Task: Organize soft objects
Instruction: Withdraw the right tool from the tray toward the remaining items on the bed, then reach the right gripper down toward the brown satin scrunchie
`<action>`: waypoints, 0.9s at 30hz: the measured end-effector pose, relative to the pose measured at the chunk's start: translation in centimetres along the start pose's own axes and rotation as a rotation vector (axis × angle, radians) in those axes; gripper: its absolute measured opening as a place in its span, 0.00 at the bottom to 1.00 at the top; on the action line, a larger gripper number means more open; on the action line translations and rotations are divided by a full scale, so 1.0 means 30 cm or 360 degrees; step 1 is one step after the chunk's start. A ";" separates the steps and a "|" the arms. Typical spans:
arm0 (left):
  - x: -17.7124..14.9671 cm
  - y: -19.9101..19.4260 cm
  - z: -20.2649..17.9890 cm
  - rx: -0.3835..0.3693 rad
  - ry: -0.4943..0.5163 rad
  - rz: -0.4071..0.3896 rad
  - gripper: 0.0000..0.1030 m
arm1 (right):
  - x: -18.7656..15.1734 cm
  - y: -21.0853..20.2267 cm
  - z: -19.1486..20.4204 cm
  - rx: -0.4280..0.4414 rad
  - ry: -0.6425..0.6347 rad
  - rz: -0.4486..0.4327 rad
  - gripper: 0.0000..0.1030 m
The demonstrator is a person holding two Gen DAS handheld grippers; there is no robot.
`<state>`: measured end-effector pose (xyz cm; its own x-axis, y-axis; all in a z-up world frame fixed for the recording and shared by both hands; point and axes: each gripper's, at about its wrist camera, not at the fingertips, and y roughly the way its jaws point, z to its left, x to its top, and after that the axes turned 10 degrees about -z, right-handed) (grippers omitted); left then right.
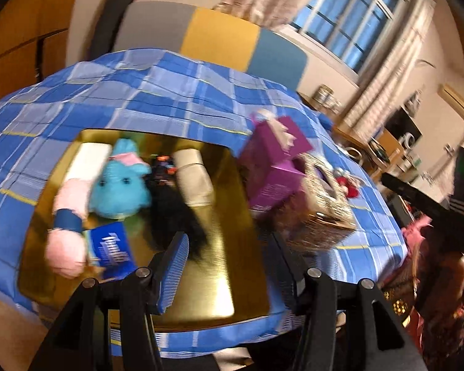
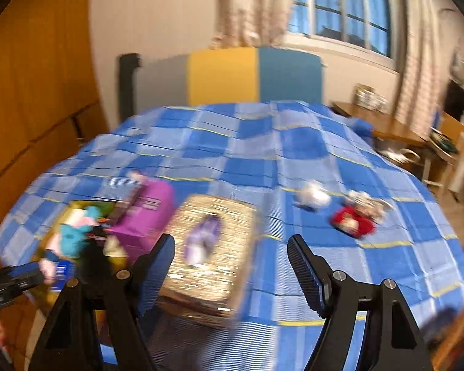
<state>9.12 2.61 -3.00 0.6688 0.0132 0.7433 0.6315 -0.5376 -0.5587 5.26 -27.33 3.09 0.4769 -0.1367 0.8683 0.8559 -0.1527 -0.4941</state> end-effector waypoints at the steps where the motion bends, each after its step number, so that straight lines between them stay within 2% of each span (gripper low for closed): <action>1: -0.002 0.004 -0.021 -0.0020 0.0015 0.0008 0.53 | -0.008 0.013 -0.033 -0.0032 0.0010 0.0019 0.74; 8: -0.022 0.051 -0.201 -0.0189 0.0150 0.0090 0.53 | -0.071 0.079 -0.220 -0.0225 0.0007 0.0121 0.74; 15: -0.041 0.113 -0.385 -0.0327 0.0297 0.0190 0.55 | -0.152 0.177 -0.359 -0.0316 -0.0041 0.0257 0.74; 23: -0.069 0.188 -0.534 -0.0431 0.0398 0.0285 0.56 | -0.232 0.325 -0.582 -0.0362 0.0101 0.0577 0.74; 27: -0.078 0.224 -0.594 -0.0477 0.0426 0.0324 0.57 | -0.219 0.367 -0.672 -0.0392 0.0133 0.0542 0.74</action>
<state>4.82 -16.07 -1.94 0.6180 -0.3155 0.7201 0.3294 -0.7277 -0.6016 7.52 -47.83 -8.93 0.6974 -0.2970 0.6523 0.5742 -0.3132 -0.7565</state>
